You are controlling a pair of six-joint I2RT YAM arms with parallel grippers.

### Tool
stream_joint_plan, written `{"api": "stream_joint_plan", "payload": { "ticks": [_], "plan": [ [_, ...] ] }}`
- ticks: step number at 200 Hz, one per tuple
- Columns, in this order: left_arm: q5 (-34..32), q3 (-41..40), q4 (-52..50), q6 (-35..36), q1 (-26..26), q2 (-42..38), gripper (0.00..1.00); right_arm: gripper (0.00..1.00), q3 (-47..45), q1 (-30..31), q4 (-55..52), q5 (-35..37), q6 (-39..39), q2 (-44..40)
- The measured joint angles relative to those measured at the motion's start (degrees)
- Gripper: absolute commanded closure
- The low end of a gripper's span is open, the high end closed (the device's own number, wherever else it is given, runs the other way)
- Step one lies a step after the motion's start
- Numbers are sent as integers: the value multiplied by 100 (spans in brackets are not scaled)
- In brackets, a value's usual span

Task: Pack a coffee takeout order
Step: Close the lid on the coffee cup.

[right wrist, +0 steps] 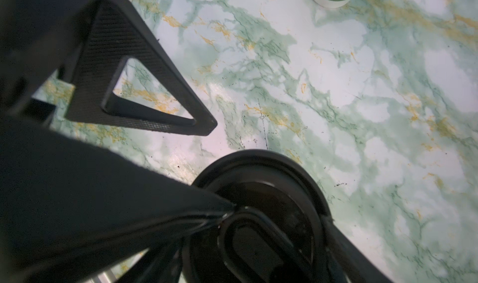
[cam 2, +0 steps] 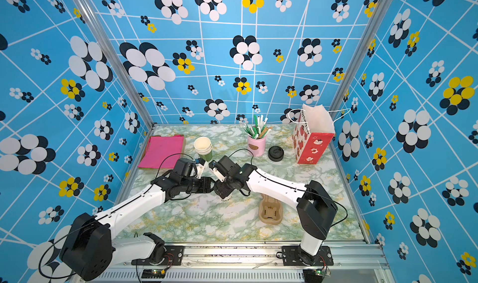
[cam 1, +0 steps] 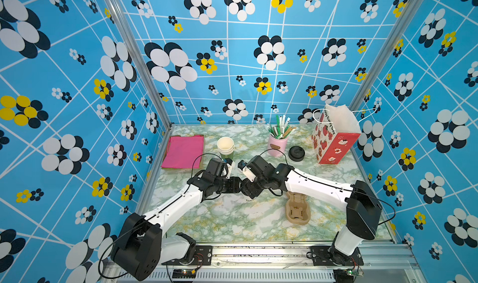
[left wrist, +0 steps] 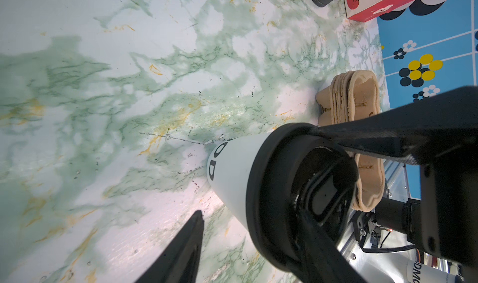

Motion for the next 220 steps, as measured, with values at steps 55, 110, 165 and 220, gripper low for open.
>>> {"api": "stream_joint_plan", "payload": {
  "ticks": [55,110,165,220],
  "plan": [
    [-199,87,-116,66,-76,-4,41,14,-63,0,103,-37,94,-83],
    [-319,133,-179,107,-131,-4,41,8,-83,7,114,-85,85,-96],
    [-422,175,-223,111,-184,-4,42,2,-155,11,142,-105,87,-181],
    [-485,192,-236,111,-221,-4,41,1,-243,9,160,-111,105,-315]
  ]
}}
